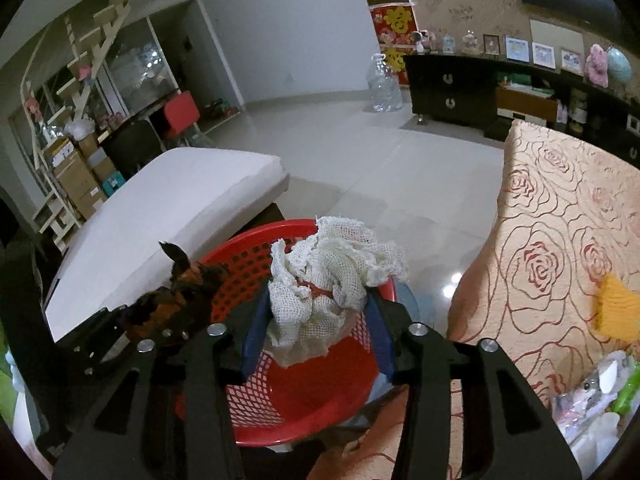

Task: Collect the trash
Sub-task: 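Open both tools over the red wastebasket to drop the bag and cloth, then move the left tool back to the table toward the white tissue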

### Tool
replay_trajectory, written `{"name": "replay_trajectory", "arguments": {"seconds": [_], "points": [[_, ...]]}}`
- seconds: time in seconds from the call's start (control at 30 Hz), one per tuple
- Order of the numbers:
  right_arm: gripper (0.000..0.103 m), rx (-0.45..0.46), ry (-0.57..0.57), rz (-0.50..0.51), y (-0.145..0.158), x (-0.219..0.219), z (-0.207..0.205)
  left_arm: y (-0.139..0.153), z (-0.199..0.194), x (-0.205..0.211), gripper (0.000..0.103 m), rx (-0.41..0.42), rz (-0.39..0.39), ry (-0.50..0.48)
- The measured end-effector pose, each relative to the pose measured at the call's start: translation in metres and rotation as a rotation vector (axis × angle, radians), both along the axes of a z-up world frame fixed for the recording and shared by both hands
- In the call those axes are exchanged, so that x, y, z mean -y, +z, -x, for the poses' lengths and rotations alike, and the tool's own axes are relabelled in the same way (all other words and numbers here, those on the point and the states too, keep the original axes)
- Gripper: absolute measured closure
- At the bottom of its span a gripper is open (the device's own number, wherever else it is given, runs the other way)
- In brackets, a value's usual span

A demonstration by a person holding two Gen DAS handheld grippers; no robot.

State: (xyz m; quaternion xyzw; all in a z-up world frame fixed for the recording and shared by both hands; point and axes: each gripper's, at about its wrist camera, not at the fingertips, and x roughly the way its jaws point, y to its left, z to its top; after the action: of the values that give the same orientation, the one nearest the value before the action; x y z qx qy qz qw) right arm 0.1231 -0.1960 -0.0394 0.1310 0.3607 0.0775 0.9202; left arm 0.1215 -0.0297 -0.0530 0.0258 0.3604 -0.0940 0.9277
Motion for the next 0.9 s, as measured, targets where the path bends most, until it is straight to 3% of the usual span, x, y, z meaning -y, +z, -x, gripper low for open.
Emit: {"name": "replay_trajectory", "arguments": {"seconds": [0.17, 0.53, 0.7, 0.9], "points": [[0.039, -0.006, -0.022, -0.039, -0.002, 0.008, 0.003, 0.001, 0.002, -0.001, 0.035, 0.008, 0.004, -0.008], [0.034, 0.07, -0.075, 0.004, 0.016, 0.022, 0.034, 0.015, 0.012, -0.015, 0.014, 0.078, 0.093, 0.012], [0.032, 0.121, -0.111, 0.069, 0.021, 0.027, 0.059, 0.024, 0.024, -0.014, 0.008, 0.151, 0.132, 0.021], [0.025, 0.181, -0.165, 0.147, 0.028, 0.036, 0.093, 0.028, 0.032, -0.006, 0.008, 0.193, 0.108, -0.006]]}}
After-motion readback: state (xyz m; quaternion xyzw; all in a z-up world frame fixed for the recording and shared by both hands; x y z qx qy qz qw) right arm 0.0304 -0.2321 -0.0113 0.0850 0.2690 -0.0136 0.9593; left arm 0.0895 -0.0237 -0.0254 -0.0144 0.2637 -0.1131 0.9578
